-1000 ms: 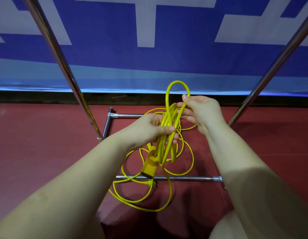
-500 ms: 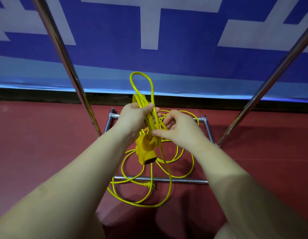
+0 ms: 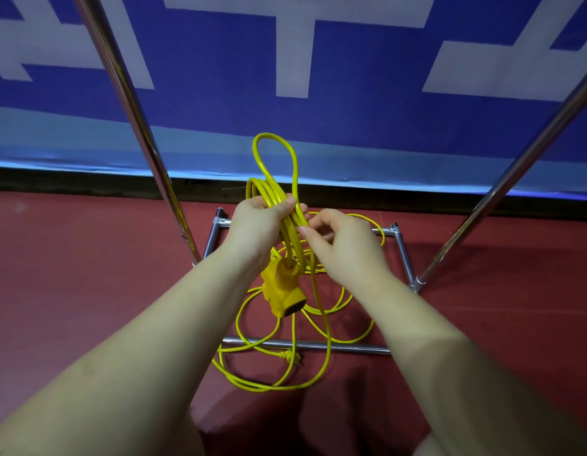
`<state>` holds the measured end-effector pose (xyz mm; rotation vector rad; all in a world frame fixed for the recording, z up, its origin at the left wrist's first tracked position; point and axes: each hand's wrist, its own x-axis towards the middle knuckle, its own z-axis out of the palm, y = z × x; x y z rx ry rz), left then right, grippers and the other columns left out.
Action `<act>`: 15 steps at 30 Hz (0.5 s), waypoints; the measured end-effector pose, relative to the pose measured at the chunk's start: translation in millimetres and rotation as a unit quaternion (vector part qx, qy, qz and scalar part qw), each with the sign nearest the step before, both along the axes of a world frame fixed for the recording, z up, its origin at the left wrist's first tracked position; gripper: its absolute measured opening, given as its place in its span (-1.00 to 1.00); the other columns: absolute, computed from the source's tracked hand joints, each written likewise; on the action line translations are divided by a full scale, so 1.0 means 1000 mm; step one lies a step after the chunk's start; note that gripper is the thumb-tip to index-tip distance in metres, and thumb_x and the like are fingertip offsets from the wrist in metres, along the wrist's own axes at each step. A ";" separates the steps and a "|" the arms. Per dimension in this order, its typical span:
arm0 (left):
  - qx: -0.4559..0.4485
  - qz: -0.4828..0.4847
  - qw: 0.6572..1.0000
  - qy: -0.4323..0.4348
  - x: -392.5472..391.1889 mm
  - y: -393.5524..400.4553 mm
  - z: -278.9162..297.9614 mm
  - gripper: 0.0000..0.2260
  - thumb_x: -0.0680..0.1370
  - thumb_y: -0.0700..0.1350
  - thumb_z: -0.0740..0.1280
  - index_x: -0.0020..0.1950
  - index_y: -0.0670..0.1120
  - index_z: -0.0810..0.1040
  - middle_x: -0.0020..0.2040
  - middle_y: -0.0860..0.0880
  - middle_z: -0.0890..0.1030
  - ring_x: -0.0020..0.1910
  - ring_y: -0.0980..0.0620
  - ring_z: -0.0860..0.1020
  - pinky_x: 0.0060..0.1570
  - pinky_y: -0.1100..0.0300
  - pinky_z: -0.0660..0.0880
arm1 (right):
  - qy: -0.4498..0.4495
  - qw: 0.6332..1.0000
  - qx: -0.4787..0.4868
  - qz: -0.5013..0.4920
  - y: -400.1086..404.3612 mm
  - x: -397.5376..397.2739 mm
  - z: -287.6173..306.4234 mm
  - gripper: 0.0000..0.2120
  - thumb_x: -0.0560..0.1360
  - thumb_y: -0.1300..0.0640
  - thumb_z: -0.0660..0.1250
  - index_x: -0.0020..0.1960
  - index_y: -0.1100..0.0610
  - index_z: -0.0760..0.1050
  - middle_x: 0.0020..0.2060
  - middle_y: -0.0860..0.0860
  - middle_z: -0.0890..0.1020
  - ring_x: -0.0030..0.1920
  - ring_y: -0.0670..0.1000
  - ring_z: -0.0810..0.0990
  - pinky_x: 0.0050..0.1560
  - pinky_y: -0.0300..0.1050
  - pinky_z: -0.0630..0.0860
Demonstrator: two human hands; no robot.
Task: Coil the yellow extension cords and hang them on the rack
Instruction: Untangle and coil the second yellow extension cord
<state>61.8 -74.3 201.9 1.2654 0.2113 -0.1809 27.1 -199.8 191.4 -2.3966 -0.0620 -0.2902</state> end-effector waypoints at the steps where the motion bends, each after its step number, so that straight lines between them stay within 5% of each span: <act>1: 0.000 0.007 1.000 -0.001 0.000 -0.001 0.000 -0.93 0.57 -0.22 0.30 -0.09 -0.20 0.54 -0.32 -0.04 0.67 -0.32 0.04 0.66 -0.30 0.16 0.61 | -0.015 0.999 -0.031 0.000 0.001 -0.001 0.002 -0.85 0.50 -0.06 0.31 -0.13 0.01 0.51 -0.23 -0.06 0.63 -0.14 0.02 0.61 -0.16 -0.04 0.52; 6: -0.008 0.042 0.999 0.006 0.000 -0.005 0.000 -0.91 0.57 -0.24 0.29 -0.10 -0.23 0.54 -0.29 -0.08 0.65 -0.35 0.03 0.64 -0.31 0.18 0.61 | -0.023 0.992 -0.123 0.028 0.006 0.000 0.004 -0.77 0.59 -0.02 0.14 0.07 0.12 0.42 -0.03 0.05 0.60 0.01 0.14 0.55 -0.17 -0.04 0.38; 11: 0.011 0.054 0.998 -0.001 0.002 -0.003 0.000 -0.90 0.57 -0.24 0.29 -0.14 -0.19 0.53 -0.33 -0.04 0.66 -0.37 0.04 0.63 -0.28 0.16 0.61 | 0.004 0.993 -0.105 0.050 0.005 0.000 0.008 -0.78 0.61 0.01 0.11 0.10 0.15 0.38 -0.09 0.12 0.62 -0.04 0.21 0.55 -0.24 -0.04 0.29; 15: 0.009 0.063 0.998 0.007 0.002 -0.003 -0.001 -0.92 0.56 -0.24 0.30 -0.13 -0.19 0.53 -0.37 -0.02 0.66 -0.39 0.04 0.63 -0.27 0.12 0.62 | 0.107 0.987 -0.107 0.058 0.006 0.001 0.001 -0.84 0.56 0.18 0.15 0.14 0.12 0.28 -0.17 0.09 0.53 -0.13 0.22 0.53 -0.29 -0.06 0.27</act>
